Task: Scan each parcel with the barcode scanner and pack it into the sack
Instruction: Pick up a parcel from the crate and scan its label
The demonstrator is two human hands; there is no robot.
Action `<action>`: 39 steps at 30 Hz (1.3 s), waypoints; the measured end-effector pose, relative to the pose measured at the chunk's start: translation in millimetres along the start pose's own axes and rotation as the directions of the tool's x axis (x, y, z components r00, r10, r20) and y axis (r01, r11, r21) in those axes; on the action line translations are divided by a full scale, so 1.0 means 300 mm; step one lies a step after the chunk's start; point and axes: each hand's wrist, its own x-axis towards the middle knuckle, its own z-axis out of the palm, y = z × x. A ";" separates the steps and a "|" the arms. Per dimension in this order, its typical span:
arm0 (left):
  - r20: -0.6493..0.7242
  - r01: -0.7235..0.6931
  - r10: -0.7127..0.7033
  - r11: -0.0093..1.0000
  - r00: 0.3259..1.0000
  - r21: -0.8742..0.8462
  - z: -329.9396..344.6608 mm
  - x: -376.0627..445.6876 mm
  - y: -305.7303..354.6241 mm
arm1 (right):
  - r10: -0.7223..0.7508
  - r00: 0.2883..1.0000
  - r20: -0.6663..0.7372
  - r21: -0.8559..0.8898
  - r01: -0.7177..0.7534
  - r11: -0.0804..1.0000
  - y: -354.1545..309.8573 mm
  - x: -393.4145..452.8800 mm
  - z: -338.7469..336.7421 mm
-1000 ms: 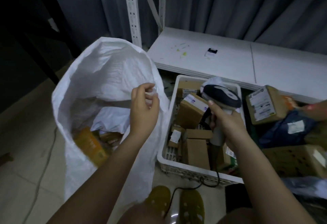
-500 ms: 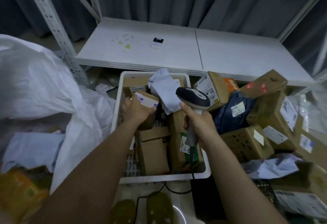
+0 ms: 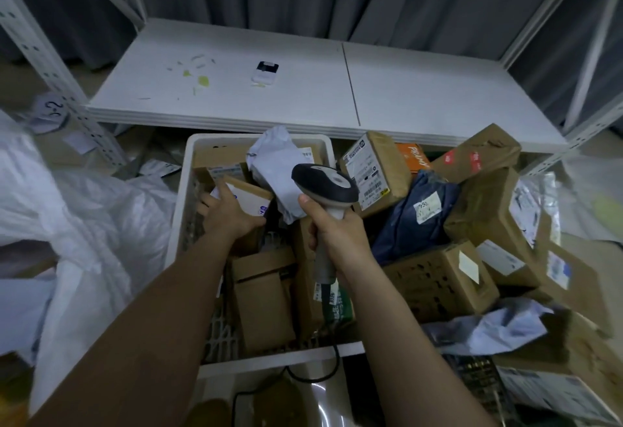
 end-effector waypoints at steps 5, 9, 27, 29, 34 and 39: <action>-0.106 -0.054 0.052 0.999 0.993 -0.011 -0.065 -0.102 -0.002 | 0.015 1.000 -0.014 0.028 -0.015 0.999 -0.013 -0.030 0.014; -0.179 -0.129 0.115 0.990 0.977 -0.065 -0.168 -0.230 0.025 | 0.060 0.996 -0.059 0.099 -0.054 0.994 -0.015 -0.087 0.048; -0.251 -0.344 0.275 0.892 0.928 -0.294 -0.410 -0.997 -0.110 | 0.110 0.983 -0.147 0.438 -0.035 0.898 0.001 -0.640 0.105; -0.275 -0.396 0.321 0.871 0.906 -0.289 -0.410 -1.053 -0.133 | 0.093 0.982 -0.167 0.453 -0.007 0.891 -0.019 -0.686 0.108; -0.377 -0.567 0.501 0.820 0.779 -0.082 -0.422 -1.143 -0.164 | 0.074 0.997 -0.036 0.504 -0.046 0.863 -0.076 -0.783 0.095; -0.279 -0.487 0.409 0.812 0.869 -0.323 -0.483 -1.171 -0.182 | 0.039 0.999 -0.007 0.477 -0.031 0.878 -0.050 -0.808 0.043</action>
